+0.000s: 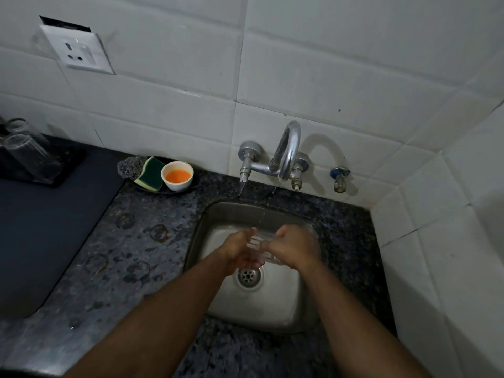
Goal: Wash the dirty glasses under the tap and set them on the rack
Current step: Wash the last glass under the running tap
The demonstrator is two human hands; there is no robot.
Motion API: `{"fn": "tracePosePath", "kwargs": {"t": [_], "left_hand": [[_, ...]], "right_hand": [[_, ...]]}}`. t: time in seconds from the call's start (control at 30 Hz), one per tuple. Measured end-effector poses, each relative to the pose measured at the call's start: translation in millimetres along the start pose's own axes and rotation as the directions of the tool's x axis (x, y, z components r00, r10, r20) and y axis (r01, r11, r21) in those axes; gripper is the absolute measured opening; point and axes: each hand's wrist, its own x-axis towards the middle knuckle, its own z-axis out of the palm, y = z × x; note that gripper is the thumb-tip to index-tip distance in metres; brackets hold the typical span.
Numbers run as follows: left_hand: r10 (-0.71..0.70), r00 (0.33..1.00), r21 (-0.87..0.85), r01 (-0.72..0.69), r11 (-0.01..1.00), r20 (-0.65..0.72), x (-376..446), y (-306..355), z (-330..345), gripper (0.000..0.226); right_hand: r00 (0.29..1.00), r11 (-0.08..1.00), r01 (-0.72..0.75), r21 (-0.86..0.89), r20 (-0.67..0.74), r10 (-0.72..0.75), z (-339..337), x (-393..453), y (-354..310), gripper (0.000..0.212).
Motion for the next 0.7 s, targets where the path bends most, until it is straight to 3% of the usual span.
{"fn": "tracePosePath", "kwargs": {"t": [0.13,0.3,0.43,0.5,0.53,0.6,0.63,0.7], "left_hand": [[-0.061,0.998,-0.066,0.062,0.996,0.018,-0.1,-3.7,1.1,0.055],[-0.039,0.999,-0.099,0.041,0.994,0.020,-2.4,-5.7,-3.1,0.059],[-0.045,0.999,0.013,0.045,0.999,-0.018,-4.1,-6.1,-14.7,0.061],[0.060,0.989,0.240,-0.025,0.970,-0.136,-2.2,-4.0,-23.8,0.052],[0.161,0.969,0.455,-0.060,0.888,-0.186,0.6,-2.6,-31.5,0.050],[0.381,0.908,0.864,-0.045,0.502,-0.175,3.6,0.3,-52.5,0.049],[0.434,0.891,0.951,-0.011,0.308,-0.130,2.2,2.6,-62.8,0.048],[0.439,0.897,0.998,0.043,0.041,-0.056,-0.4,5.8,-81.5,0.045]], "right_hand": [[0.989,0.997,0.073,0.016,-0.133,-0.070,-0.4,-3.8,-0.8,0.043],[0.974,0.976,0.186,0.116,-0.153,-0.168,8.6,-5.2,-4.2,0.049],[0.965,0.945,0.232,0.228,-0.176,-0.195,17.4,-0.1,-6.7,0.048],[0.962,0.944,0.239,0.227,-0.188,-0.199,20.9,2.0,-7.4,0.050],[0.960,0.944,0.242,0.223,-0.199,-0.199,22.6,2.3,-8.4,0.050],[0.954,0.942,0.249,0.226,-0.228,-0.198,25.3,2.8,-11.8,0.048],[0.951,0.939,0.252,0.233,-0.237,-0.196,26.5,3.1,-14.4,0.047],[0.951,0.940,0.250,0.234,-0.240,-0.193,30.6,5.0,-20.3,0.048]]}}
